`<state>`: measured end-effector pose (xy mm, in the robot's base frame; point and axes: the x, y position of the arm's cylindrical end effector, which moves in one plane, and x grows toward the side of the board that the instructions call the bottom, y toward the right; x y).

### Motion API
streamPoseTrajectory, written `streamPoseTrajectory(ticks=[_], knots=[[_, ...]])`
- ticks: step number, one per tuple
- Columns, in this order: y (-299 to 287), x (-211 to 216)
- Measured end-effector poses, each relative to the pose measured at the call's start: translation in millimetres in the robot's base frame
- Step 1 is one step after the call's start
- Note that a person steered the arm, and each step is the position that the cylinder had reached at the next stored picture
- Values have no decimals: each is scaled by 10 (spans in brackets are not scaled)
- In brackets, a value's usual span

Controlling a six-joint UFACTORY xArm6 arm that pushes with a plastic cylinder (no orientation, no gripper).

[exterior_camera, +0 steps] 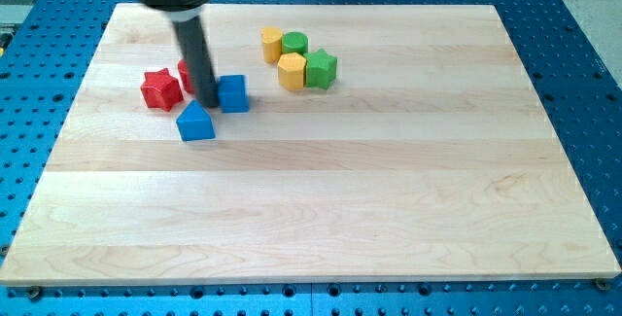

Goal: Push the triangle into the red blocks

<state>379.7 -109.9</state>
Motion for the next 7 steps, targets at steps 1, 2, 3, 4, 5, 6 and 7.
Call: streamPoseTrajectory(ticks=[1,2,3,4,5,6,7], knots=[[-103,39],[-38,708],[478,1183],[-146,1268],[-260,695],[-155,379],[-176,772]])
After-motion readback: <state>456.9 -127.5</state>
